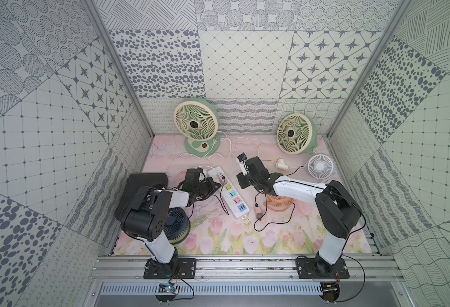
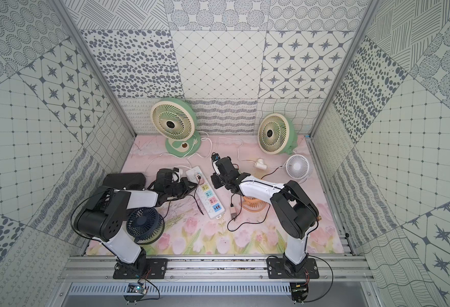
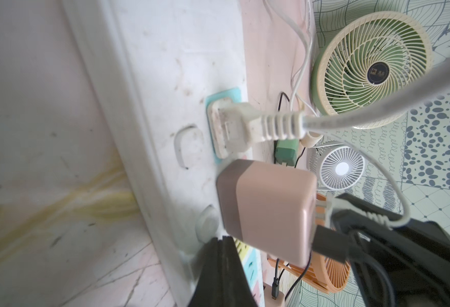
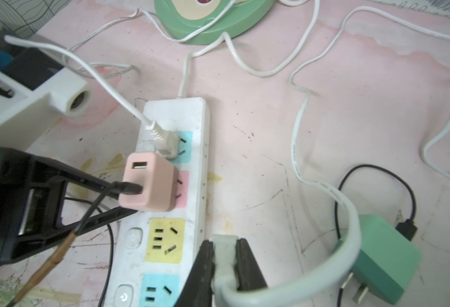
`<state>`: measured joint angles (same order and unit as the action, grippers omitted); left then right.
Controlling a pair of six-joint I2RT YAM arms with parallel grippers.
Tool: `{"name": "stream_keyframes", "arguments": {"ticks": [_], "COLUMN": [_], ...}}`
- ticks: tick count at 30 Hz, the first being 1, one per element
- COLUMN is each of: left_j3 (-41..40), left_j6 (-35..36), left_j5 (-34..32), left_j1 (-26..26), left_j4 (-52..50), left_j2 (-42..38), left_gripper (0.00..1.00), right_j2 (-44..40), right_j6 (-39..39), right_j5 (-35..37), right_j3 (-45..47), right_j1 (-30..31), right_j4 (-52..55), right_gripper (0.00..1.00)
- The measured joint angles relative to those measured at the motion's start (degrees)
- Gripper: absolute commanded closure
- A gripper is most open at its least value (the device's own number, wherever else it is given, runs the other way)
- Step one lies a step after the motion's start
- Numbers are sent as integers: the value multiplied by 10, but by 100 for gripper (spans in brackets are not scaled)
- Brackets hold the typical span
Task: Unplug the desk fan from the power strip
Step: Place the plug at the center of the board.
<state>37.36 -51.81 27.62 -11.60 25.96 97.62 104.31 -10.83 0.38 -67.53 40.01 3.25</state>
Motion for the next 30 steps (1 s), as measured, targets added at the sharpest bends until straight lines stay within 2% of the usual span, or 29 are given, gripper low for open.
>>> {"name": "stream_keyframes", "arguments": {"ticks": [7,17,22,30], "left_j3": [-7,-12,-13,-13], "left_j6": [3,6,7,10], "left_j5": [-5,-6,-7,-6], "left_j1": [0,0,0,1], "left_j4": [-9,-11,-11,-11], "left_j2": [-11,-18,-18,-18], "left_gripper": [100,100,100,100], "right_j2": [70,207,233,235], "right_j6": [-27,-39,-39,-39], "right_j5": [-49,-76,-79,-76], "right_j3": [-100,-248,-284,-288], "right_j1": [-64,-97,-97,-97], "right_j4": [14,70,91,108], "right_gripper": [94,88,82,69]}}
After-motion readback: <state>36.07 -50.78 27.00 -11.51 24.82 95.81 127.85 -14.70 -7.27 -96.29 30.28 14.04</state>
